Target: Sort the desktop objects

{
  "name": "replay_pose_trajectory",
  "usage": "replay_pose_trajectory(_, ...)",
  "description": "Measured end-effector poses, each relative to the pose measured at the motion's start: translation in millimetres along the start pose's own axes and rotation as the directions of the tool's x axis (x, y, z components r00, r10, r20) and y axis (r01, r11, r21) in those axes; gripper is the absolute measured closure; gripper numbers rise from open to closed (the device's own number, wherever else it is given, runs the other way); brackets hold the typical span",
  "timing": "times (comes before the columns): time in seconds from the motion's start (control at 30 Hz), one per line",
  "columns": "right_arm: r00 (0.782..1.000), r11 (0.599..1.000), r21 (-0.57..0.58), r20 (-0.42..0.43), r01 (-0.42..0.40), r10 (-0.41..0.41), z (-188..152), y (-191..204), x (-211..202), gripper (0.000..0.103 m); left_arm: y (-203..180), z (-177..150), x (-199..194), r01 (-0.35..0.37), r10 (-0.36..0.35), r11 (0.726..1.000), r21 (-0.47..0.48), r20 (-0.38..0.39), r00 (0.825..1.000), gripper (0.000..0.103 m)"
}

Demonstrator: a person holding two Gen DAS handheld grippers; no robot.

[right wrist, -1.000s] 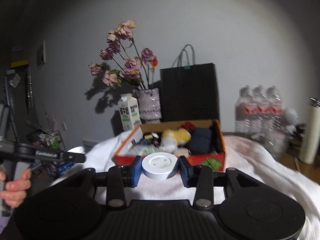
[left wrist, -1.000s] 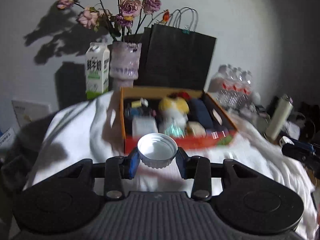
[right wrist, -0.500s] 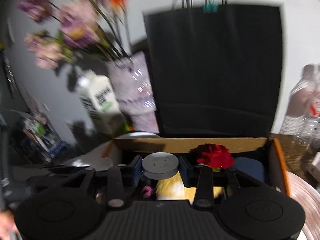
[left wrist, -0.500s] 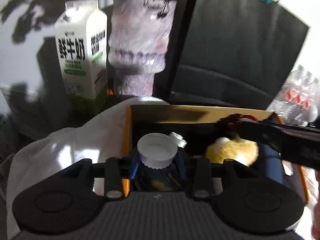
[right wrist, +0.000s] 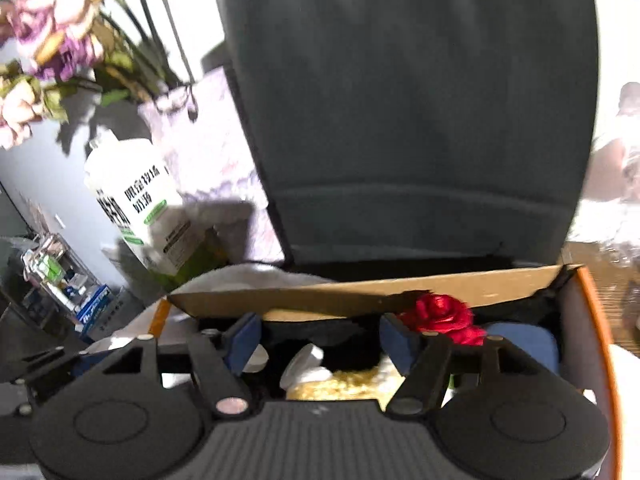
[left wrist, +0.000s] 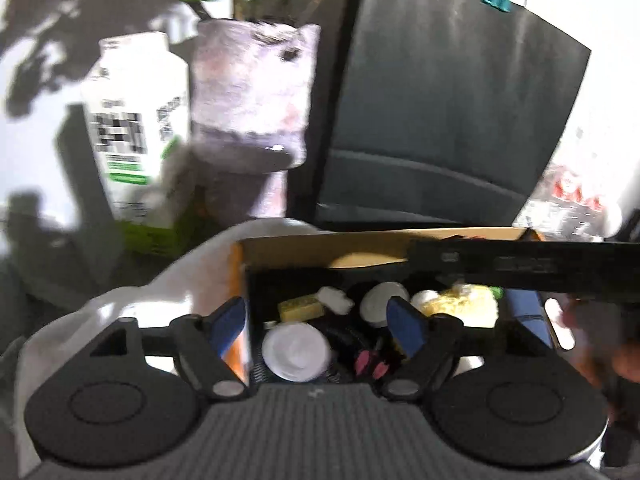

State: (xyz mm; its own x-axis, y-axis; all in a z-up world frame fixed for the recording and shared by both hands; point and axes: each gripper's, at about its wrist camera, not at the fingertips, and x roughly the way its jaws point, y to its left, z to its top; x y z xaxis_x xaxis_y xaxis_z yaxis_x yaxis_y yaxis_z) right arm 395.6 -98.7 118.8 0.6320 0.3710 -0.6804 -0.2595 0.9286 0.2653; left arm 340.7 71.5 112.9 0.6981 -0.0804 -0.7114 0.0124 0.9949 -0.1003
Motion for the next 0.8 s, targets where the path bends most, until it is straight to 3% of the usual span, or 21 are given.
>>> replay_pose_trajectory(0.07, 1.0, 1.0, 0.006, 0.006, 0.007, -0.007, 1.8, -4.3, -14.8, 0.033, -4.9, -0.7, -8.0, -0.116, 0.116, 0.993, -0.003, -0.012, 0.993, 0.018)
replay_pose_trajectory(0.13, 0.999, 0.999, 0.002, 0.018, 0.042, -0.042, 0.8, -7.4, -30.1, 0.026, -10.4, -3.9, -19.3, -0.162, 0.162, 0.987, 0.013, -0.011, 0.987, 0.018)
replay_pose_trajectory(0.23, 0.995, 0.995, -0.042, 0.018, 0.095, -0.094, -10.0, -8.1, -51.7, 0.024, -17.5, -11.3, -38.9, -0.174, 0.175, 0.985, 0.013, -0.023, 0.984, 0.018)
replay_pose_trajectory(0.5, 0.992, 0.982, -0.146, -0.016, 0.118, -0.121, -71.1, -19.4, -105.7, 0.02, -44.2, -52.2, -85.1, -0.231, 0.233, 0.969, 0.086, -0.009, 0.973, 0.016)
replay_pose_trajectory(0.6, 0.994, 0.984, -0.137, 0.006, 0.11, -0.11, -92.1, -26.4, -133.9, 0.019, -53.4, -78.3, -108.5, -0.234, 0.23, 0.966, 0.108, 0.047, 0.972, 0.014)
replay_pose_trajectory(0.7, 0.995, 0.988, -0.123, 0.03, 0.097, -0.094, -115.8, -28.7, -156.6, 0.017, -63.4, -112.1, -132.5, -0.268, 0.249, 0.949, 0.165, 0.127, 0.96, 0.014)
replay_pose_trajectory(0.8, 0.996, 0.986, -0.147, 0.053, 0.081, -0.074, -142.2, -25.4, -183.4, 0.017, -65.4, -147.7, -158.2, -0.239, 0.212, 0.956, 0.172, 0.161, 0.964, 0.013)
